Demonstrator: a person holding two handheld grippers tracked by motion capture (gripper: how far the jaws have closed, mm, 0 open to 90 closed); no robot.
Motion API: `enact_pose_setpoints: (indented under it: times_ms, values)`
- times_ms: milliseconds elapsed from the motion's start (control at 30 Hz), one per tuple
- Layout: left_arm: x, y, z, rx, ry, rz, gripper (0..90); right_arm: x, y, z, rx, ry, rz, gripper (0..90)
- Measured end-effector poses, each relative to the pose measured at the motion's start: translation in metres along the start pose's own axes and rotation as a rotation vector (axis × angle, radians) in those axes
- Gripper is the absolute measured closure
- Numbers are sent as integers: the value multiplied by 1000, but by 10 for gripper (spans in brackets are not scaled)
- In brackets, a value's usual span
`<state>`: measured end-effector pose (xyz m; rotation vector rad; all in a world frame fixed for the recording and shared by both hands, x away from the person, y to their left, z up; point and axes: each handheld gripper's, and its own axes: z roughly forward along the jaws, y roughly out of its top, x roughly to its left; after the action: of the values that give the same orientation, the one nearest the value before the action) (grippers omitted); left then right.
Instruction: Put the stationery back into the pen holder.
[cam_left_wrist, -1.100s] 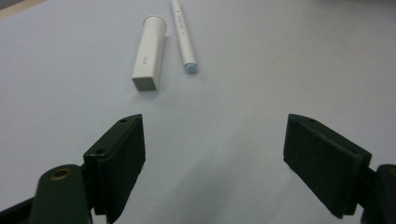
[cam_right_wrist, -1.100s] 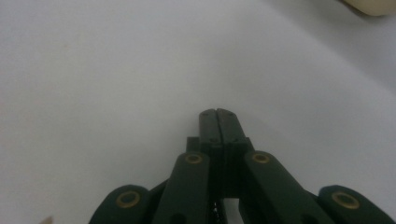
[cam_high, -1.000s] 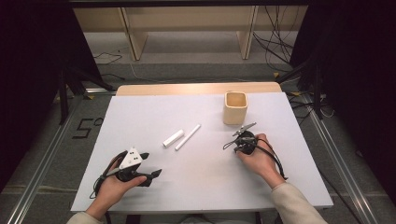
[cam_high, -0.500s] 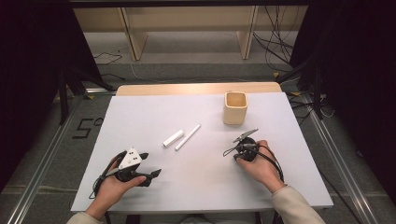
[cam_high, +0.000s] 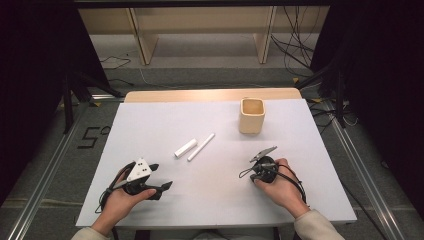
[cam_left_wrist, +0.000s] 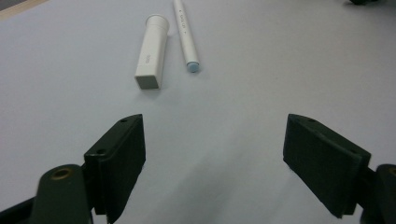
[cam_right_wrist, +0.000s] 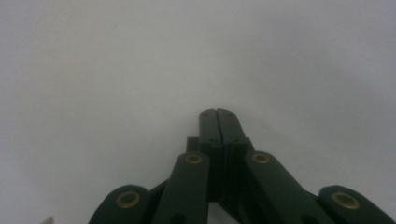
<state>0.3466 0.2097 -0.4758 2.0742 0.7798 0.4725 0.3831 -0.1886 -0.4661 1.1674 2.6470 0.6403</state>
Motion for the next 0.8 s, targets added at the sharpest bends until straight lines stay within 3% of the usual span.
enact_pose_setpoints:
  times_ms: [333, 800]
  values:
    - [0, 0, 0, 1, -1, 1, 212, 7, -17, -11, 31, 38, 5, 900]
    - [0, 0, 0, 2, -2, 1, 214, 13, -32, -21, 89, 69, -25, 900]
